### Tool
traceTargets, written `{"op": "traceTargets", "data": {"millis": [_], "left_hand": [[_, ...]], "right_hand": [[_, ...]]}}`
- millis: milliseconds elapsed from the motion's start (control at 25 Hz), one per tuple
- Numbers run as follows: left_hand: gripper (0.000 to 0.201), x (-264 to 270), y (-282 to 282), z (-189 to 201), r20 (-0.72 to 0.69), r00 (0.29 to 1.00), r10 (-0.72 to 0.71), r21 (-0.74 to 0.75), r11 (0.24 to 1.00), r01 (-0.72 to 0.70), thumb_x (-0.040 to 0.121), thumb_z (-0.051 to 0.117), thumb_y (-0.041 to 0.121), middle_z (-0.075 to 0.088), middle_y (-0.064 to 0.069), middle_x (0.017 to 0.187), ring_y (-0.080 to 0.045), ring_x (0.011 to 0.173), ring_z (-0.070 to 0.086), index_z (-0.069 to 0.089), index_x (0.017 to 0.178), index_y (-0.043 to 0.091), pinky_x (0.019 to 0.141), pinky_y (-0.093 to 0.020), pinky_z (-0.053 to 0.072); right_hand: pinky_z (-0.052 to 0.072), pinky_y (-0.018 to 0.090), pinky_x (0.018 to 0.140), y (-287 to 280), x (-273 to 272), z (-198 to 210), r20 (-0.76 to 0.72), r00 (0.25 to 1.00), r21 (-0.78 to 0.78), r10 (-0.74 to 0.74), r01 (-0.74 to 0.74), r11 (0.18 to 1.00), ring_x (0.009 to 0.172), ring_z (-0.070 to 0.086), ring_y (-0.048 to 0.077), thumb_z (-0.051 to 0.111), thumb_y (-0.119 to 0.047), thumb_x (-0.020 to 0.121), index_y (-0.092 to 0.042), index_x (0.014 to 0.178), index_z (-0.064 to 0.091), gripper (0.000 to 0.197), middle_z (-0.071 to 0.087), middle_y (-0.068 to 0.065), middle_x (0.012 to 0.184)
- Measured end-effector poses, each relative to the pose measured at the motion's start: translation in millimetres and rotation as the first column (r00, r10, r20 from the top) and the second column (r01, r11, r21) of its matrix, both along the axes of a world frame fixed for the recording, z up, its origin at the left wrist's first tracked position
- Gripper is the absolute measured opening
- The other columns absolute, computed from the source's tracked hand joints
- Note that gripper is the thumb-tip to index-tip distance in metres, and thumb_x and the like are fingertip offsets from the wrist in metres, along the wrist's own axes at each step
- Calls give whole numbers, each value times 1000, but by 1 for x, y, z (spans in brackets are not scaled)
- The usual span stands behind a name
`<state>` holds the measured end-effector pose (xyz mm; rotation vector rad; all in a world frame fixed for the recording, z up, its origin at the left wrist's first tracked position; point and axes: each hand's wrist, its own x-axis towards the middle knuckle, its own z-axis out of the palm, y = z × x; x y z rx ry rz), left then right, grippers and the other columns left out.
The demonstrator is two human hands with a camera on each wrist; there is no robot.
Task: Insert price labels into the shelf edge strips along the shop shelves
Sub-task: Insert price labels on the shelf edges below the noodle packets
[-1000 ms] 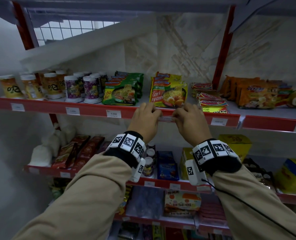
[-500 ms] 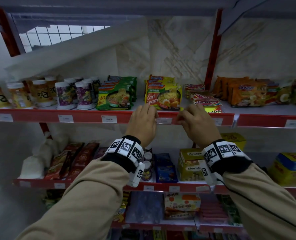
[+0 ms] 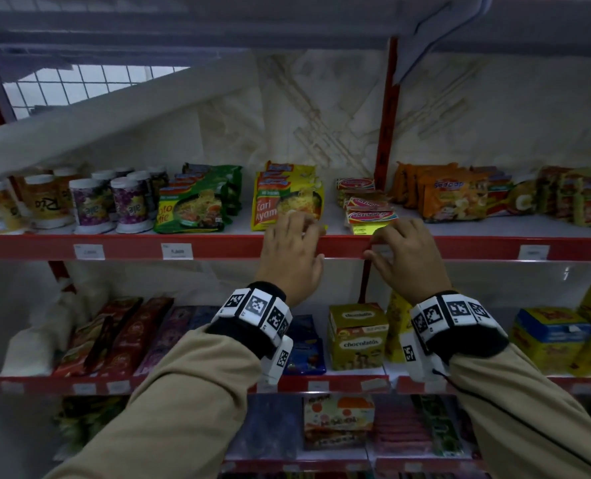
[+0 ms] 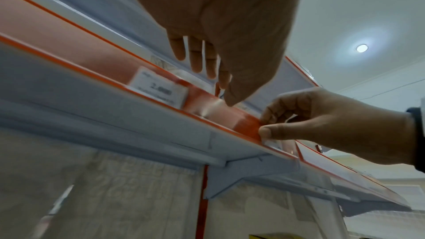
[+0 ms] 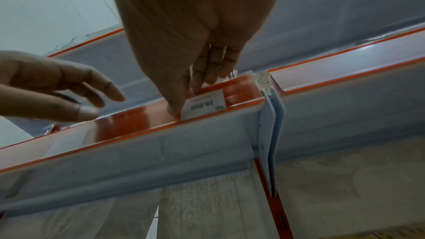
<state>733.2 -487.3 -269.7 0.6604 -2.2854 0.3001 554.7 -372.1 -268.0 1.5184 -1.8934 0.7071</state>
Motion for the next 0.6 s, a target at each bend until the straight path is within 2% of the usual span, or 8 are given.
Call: {"op": "traceTargets", "data": {"millis": [80, 200, 320, 480, 600], "left_hand": [[41, -21, 14, -1, 47, 996, -79, -34, 996, 80, 82, 59, 31, 50, -5, 121, -27, 114, 45, 55, 121, 16, 91, -39, 39], [42, -43, 28, -8, 104, 990, -94, -24, 995, 97, 84, 55, 31, 50, -4, 120, -24, 110, 44, 53, 123, 15, 89, -35, 39], [37, -51, 32, -9, 32, 995, -91, -3, 996, 91, 83, 58, 27, 52, -5, 113, -24, 103, 46, 56, 118, 15, 82, -35, 42], [26, -57, 33, -3, 13, 998, -60, -28, 998, 60, 82, 59, 23, 52, -7, 104, -26, 97, 47, 59, 106, 12, 77, -34, 37], [17, -62, 34, -3, -52, 995, -85, 13, 996, 86, 83, 61, 21, 53, -7, 99, -24, 94, 47, 61, 97, 11, 74, -30, 34]], "right_hand": [[44, 44, 79, 5, -6, -2, 24, 1000, -3, 18, -18, 1000, 94, 51, 34, 73, -16, 79, -6, 92, 65, 18, 59, 13, 93], [44, 43, 77, 8, -13, 1, 86, 996, 28, 20, -23, 999, 96, 51, 35, 72, -11, 78, -4, 96, 63, 21, 59, 15, 99], [44, 40, 78, 7, -18, 5, 115, 992, 36, 45, -49, 998, 97, 51, 34, 73, -9, 76, -5, 98, 62, 25, 60, 15, 102], [42, 40, 76, 7, -21, 3, 84, 993, 53, 88, -93, 994, 97, 50, 34, 69, -11, 81, -5, 100, 62, 21, 60, 14, 103], [42, 41, 77, 7, -22, -1, 68, 993, 88, 92, -98, 991, 98, 48, 31, 63, -16, 86, -7, 102, 62, 18, 60, 12, 103]]}}
